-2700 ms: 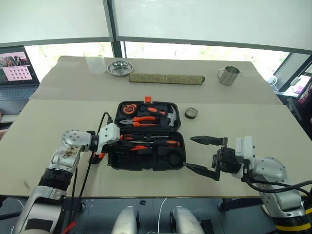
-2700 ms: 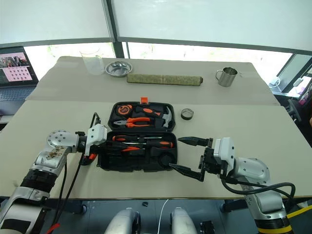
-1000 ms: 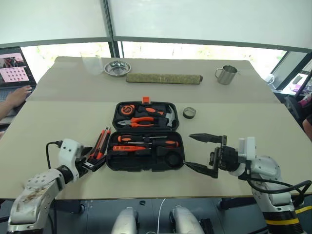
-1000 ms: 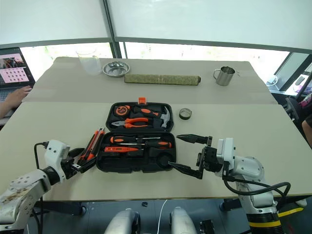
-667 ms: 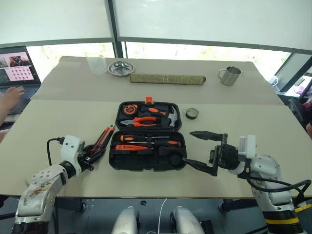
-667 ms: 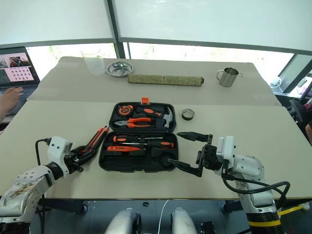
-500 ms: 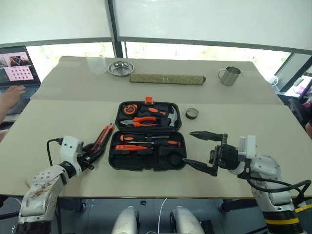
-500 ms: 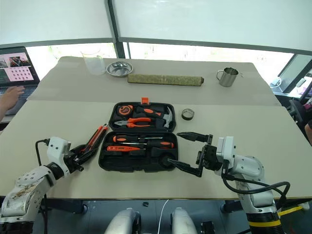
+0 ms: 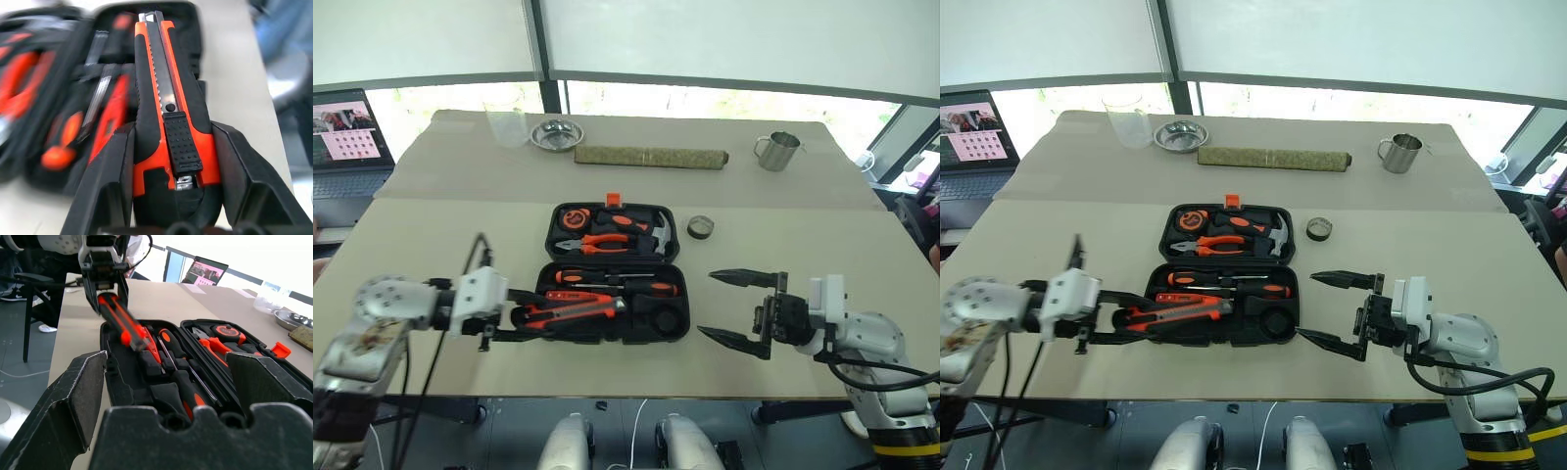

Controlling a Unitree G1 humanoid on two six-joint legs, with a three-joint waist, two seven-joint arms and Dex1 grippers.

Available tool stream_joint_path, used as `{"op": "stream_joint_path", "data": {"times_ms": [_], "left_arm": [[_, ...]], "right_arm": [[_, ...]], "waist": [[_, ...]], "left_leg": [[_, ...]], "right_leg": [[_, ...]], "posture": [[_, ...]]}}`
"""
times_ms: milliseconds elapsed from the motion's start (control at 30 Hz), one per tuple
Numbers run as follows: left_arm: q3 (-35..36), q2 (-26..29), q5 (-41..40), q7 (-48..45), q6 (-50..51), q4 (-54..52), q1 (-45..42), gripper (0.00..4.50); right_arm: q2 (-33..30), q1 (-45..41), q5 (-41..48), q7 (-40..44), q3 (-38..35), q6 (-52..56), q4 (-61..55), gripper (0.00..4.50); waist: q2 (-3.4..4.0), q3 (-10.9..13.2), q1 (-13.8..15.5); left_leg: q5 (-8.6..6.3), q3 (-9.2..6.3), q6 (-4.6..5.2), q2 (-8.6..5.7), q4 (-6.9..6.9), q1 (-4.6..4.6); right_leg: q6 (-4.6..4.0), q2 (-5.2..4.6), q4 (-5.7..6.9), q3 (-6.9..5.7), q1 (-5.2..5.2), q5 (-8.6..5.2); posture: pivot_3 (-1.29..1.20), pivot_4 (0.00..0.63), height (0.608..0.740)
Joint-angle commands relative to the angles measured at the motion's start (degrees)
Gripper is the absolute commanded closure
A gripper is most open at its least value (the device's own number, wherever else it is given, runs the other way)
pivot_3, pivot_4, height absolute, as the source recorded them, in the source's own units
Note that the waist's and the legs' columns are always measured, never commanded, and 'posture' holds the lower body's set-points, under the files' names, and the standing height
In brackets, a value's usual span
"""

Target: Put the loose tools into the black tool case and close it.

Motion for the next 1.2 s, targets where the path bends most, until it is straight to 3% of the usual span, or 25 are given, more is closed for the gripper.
{"op": "stream_joint_path", "data": {"times_ms": [33,233,500,567,733,933,1033,1200], "left_arm": [[-4.05,-0.97,3.67,-0.36,-1.32,2.29,-3.56,2.73],[-8.94,-2.31,8.06,-2.2,-5.18,8.42,-8.01,2.73],[-10.57,-4.51,7.66,-3.45,-4.8,10.83,-9.9,2.73],[-9.77,-4.86,6.47,-2.32,-1.44,9.66,-9.56,1.72],[-7.12,-6.51,4.43,-0.17,0.11,8.9,-10.4,0.04],[-2.0,-7.82,-2.77,-2.11,-0.18,8.95,-11.49,0.04],[-1.76,-7.81,-4.0,-4.41,-2.03,8.83,-10.98,0.77],[-3.44,-8.13,-1.75,-5.17,-4.66,9.29,-8.87,2.66]], "right_arm": [[-0.52,0.93,1.6,-0.95,-2.04,0.62,-3.22,0.0],[-0.29,2.9,1.33,-2.16,-2.61,0.6,-5.0,0.0],[-0.14,3.5,0.99,-2.79,-2.68,0.41,-5.39,0.0],[-0.13,3.48,0.93,-2.85,-2.66,0.37,-5.33,0.0],[0.2,2.89,0.62,-3.03,-2.07,0.31,-4.84,0.0],[0.9,2.3,0.23,-3.11,-1.34,0.12,-4.23,0.0],[1.42,2.03,-0.07,-3.29,-1.02,0.0,-3.96,0.0],[2.1,2.14,-0.42,-3.78,-0.28,-0.16,-4.12,0.0]], "waist": [[0.0,0.0,-0.29],[0.0,0.0,-0.31],[0.0,0.0,0.11],[0.0,0.0,0.16],[0.0,0.0,-0.02],[0.0,0.0,-0.28],[0.0,0.0,-0.27],[0.0,0.0,-0.27]], "left_leg": [[-0.01,-0.02,0.01,0.0,0.0,-0.02],[-0.01,-0.08,0.02,-0.02,-0.01,-0.1],[-0.01,-0.09,0.03,-0.05,0.03,-0.06],[-0.01,-0.08,0.03,-0.06,0.04,-0.05],[-0.01,-0.11,0.03,-0.05,0.04,-0.06],[-0.02,-0.17,0.04,-0.04,0.04,-0.1],[-0.02,-0.17,0.04,-0.05,0.04,-0.09],[-0.02,-0.16,0.04,-0.06,0.04,-0.1]], "right_leg": [[0.0,0.01,0.04,0.0,-0.02,0.0],[0.02,0.03,0.03,0.0,-0.08,-0.01],[0.06,0.0,0.04,-0.01,0.0,-0.01],[0.08,-0.02,0.04,-0.01,0.02,-0.02],[0.1,-0.01,0.04,-0.01,0.01,-0.03],[0.09,0.0,0.06,-0.01,-0.03,-0.03],[0.09,0.0,0.07,-0.02,-0.03,-0.02],[0.09,-0.01,0.06,-0.02,-0.02,-0.02]], "posture": [[0.0,0.15,0.74],[0.0,0.15,0.74],[0.0,0.15,0.74],[0.0,0.15,0.74],[0.0,0.15,0.74],[0.0,0.15,0.74],[0.0,0.15,0.74],[0.0,0.15,0.74]]}}
